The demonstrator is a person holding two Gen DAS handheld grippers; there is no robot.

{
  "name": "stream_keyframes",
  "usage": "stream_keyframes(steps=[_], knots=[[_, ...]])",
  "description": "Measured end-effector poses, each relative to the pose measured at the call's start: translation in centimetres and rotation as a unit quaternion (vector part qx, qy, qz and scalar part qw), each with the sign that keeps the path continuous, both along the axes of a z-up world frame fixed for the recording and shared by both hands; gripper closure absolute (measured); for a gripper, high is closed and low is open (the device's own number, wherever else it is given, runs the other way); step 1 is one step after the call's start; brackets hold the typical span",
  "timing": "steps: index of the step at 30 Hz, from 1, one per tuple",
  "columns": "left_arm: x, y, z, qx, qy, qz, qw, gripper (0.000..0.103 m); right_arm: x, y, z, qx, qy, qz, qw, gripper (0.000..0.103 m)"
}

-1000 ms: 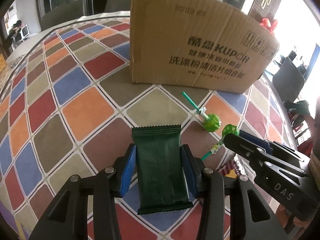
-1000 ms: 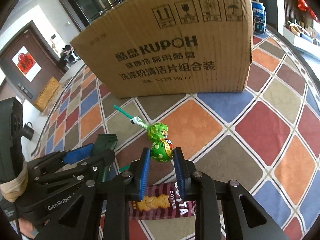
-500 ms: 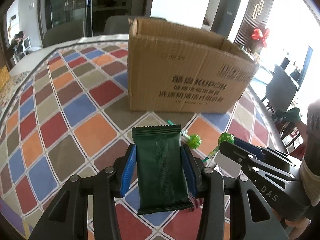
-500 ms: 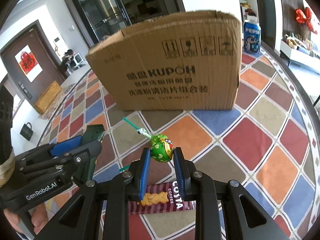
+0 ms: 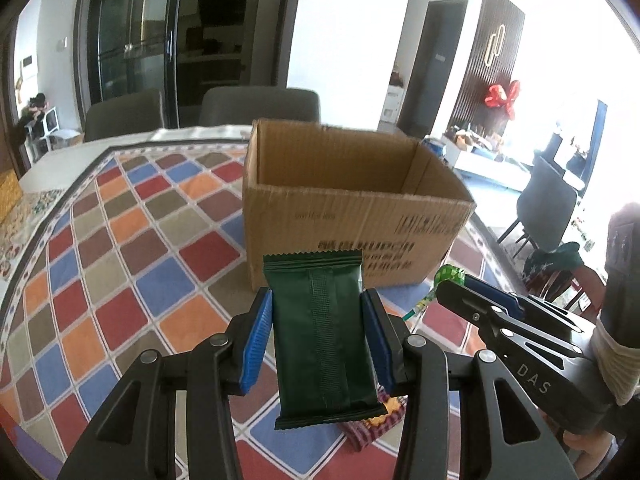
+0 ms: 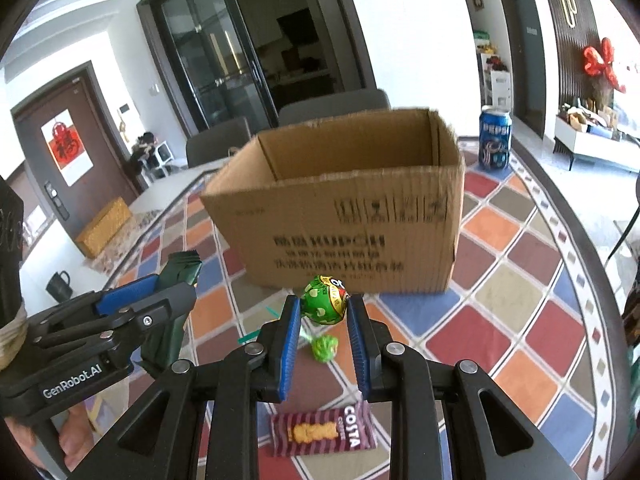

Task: Organize snacks
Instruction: 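Lift and carry the lollipop and dark green pack over the box with both tools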

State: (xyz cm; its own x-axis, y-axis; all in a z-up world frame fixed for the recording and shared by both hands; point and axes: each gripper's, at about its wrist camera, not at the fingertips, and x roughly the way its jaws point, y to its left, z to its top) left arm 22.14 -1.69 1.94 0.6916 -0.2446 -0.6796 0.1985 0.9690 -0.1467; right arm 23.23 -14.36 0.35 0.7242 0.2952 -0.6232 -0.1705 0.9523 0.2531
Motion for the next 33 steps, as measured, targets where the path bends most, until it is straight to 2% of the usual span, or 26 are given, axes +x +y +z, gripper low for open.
stream_keyframes(steps=[12,22,29,33], knots=[[1.6,-0.5,4.0,0.010,-0.059,-0.007,0.9982,0.059,1.5,-0.9,3.8,0.004,-0.054,-0.021,0.998,0.078],[4.0,-1.1,6.4,0.018,-0.085,-0.019,0.9961,0.059,3.1,-1.5,6.7,0.000,-0.093,-0.039,0.995,0.078],[6.7,-1.5,7.3,0.018,-0.084,-0.029,0.9959,0.059,4.9,-1.7,7.9,-0.009,-0.105,-0.046,0.993,0.078],[9.0,-1.7,7.3,0.013,-0.063,-0.039,0.9971,0.059,6.1,-1.7,8.2,-0.019,-0.108,-0.048,0.993,0.078]])
